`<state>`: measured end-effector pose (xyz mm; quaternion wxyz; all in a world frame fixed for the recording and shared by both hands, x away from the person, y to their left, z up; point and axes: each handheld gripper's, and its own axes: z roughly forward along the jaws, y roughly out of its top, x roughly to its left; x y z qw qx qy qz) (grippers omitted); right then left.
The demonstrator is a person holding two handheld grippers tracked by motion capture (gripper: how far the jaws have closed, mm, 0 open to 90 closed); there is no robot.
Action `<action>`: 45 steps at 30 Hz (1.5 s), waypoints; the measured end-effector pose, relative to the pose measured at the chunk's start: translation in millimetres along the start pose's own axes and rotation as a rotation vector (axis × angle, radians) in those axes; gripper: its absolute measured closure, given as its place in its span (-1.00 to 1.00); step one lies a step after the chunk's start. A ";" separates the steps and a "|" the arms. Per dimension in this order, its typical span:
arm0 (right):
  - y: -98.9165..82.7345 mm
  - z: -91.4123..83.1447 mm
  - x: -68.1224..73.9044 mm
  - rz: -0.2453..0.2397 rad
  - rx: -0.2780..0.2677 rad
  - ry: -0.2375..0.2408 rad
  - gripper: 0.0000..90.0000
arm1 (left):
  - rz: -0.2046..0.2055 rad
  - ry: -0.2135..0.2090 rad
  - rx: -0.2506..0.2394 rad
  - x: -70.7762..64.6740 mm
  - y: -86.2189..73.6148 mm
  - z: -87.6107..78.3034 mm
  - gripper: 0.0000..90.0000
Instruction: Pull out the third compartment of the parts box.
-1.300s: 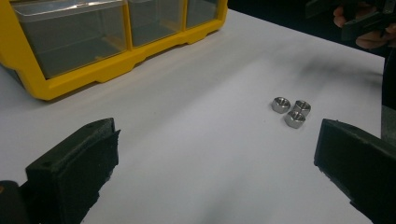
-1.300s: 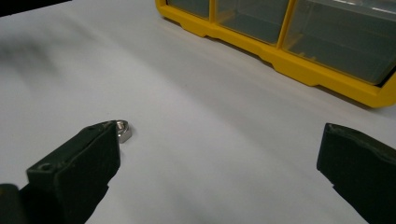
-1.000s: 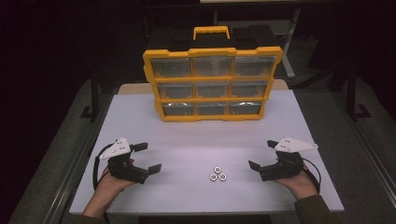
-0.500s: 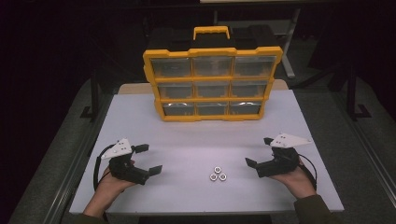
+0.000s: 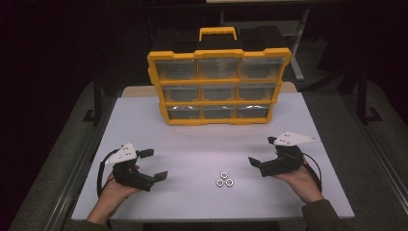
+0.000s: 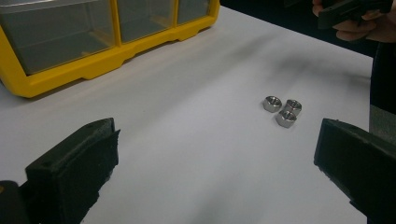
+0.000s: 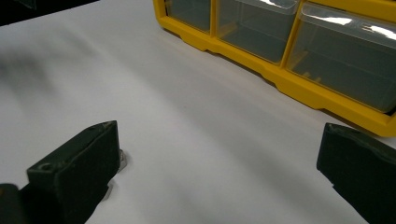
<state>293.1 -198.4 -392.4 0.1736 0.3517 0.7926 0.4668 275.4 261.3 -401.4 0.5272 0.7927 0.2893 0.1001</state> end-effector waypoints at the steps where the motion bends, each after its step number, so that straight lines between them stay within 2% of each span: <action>1: 0.8 1.3 -0.2 0.002 -0.001 0.001 -1.00 | -0.017 -0.001 -0.009 0.5 -0.2 0.2 -1.00; 4: 2.3 3.3 -1.4 0.004 -0.003 0.004 -1.00 | -0.017 -0.003 -0.010 1.4 0.1 -0.3 -1.00; 7: 4.6 5.3 -4.1 0.007 -0.005 0.003 -1.00 | 0.001 0.003 0.000 1.2 -0.9 2.0 -1.00; 13: 7.2 6.3 -7.8 0.023 -0.015 -0.002 -1.00 | -0.005 -0.003 -0.001 0.8 -1.4 2.5 -1.00; 24: 11.4 11.8 -8.7 0.010 -0.017 0.007 -1.00 | 0.013 -0.007 -0.006 -1.8 -0.6 3.8 -1.00; 45: 28.5 40.9 -9.1 -0.006 -0.008 0.039 -1.00 | -0.017 -0.026 -0.012 0.1 -1.5 3.2 -1.00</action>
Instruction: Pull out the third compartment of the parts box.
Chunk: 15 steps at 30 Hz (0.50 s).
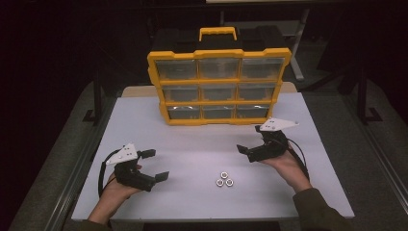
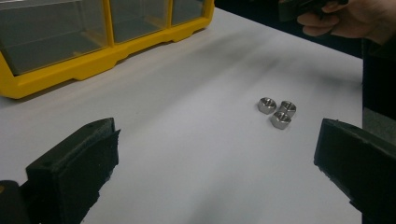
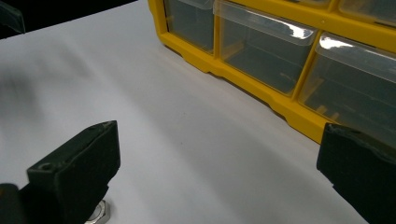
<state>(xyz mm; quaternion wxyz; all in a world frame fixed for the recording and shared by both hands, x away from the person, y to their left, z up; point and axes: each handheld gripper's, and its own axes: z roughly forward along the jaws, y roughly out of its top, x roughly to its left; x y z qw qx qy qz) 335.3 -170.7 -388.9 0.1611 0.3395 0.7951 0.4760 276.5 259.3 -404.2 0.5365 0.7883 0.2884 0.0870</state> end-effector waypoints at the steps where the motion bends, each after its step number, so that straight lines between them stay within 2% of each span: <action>1: 0.0 0.0 0.0 0.000 0.000 0.000 -1.00 | 0.000 0.000 0.000 0.0 0.0 0.0 -1.00; 15: 5.7 14.2 -6.2 0.010 -0.003 0.000 -1.00 | 0.001 -0.001 -0.003 0.3 -0.2 -0.6 -1.00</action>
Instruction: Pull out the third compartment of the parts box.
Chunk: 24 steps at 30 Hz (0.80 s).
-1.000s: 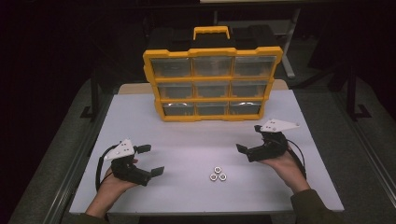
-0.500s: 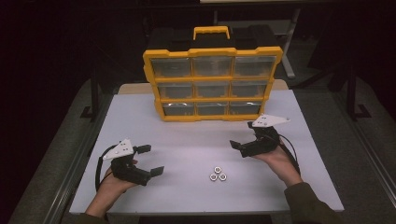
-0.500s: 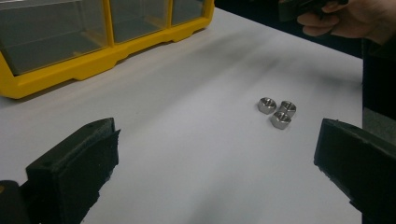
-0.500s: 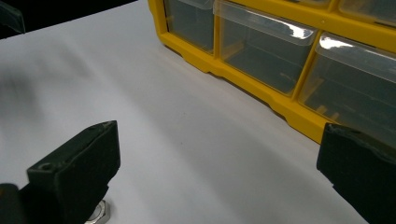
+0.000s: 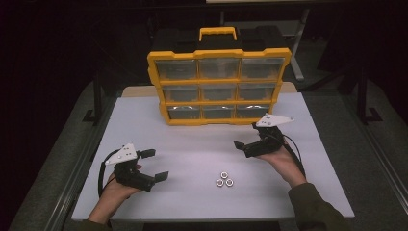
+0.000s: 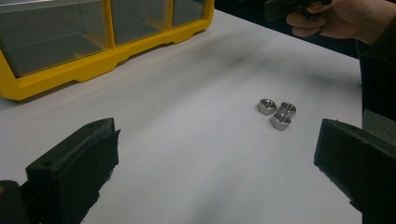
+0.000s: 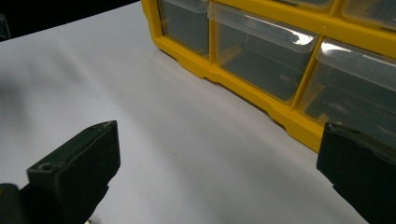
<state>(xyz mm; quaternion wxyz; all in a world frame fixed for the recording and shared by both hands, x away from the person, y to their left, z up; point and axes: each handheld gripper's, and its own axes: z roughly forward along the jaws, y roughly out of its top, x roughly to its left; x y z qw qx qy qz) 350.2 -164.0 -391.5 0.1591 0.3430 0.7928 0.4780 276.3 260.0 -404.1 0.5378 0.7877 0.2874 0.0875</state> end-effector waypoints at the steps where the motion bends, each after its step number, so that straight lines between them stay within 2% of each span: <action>1: 0.8 1.1 -0.6 0.001 -0.003 0.001 -1.00 | 0.002 0.000 0.002 0.1 0.0 0.0 -1.00; 15: 6.1 19.7 -3.8 -0.005 -0.005 0.002 -1.00 | 0.016 -0.004 0.004 0.9 -0.3 0.5 -1.00; 24: 12.3 30.8 -3.7 -0.013 -0.003 0.008 -1.00 | 0.006 -0.006 -0.002 0.9 -0.2 0.2 -1.00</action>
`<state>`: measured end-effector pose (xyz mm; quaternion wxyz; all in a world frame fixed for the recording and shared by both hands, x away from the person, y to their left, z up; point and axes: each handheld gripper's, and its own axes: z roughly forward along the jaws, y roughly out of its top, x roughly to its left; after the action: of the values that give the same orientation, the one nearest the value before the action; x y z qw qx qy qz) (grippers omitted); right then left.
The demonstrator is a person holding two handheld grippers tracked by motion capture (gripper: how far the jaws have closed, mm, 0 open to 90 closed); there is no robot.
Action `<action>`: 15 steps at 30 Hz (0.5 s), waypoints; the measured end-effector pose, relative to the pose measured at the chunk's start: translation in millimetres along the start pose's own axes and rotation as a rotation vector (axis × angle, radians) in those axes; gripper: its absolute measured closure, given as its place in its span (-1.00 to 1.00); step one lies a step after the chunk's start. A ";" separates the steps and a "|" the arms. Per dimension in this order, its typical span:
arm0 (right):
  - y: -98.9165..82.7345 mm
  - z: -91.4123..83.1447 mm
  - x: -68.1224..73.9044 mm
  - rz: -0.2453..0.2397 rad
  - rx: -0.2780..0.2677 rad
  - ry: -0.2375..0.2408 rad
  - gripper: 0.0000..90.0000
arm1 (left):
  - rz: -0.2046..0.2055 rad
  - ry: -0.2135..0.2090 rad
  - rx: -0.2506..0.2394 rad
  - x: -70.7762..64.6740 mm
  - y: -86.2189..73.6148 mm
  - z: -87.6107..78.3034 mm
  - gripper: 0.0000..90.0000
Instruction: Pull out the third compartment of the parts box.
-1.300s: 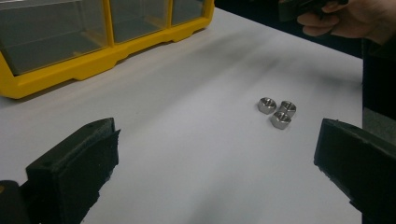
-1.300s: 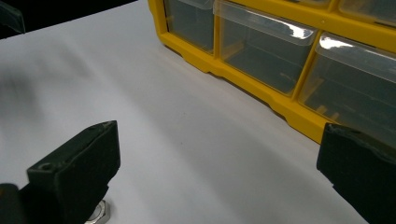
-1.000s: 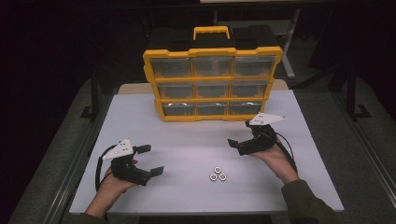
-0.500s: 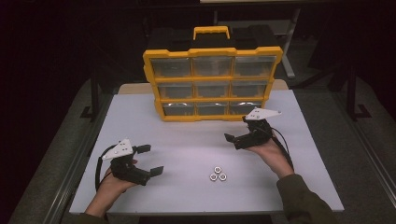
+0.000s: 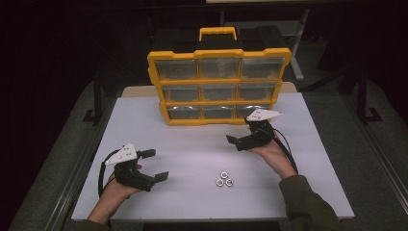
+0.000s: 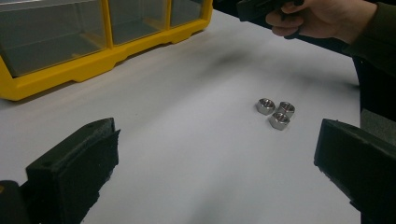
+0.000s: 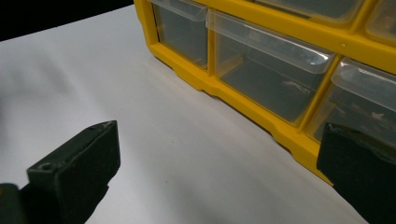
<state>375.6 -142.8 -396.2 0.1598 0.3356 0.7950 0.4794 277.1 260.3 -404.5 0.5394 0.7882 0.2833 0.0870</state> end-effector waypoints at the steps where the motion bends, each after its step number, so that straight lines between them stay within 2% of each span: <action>1: 0.8 1.7 -0.3 -0.004 -0.002 0.001 -1.00 | 0.002 0.001 0.002 0.2 0.0 0.0 -1.00; 9: 4.5 15.1 0.8 0.005 -0.002 0.013 -1.00 | 0.005 -0.002 0.002 0.6 -0.4 -0.1 -1.00; 15: 6.4 24.6 0.4 -0.008 -0.002 0.011 -1.00 | 0.004 -0.004 0.002 0.8 -0.8 -0.1 -1.00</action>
<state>391.9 -124.4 -402.7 0.1578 0.3295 0.7967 0.4814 277.4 261.0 -405.3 0.5390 0.7894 0.2808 0.0863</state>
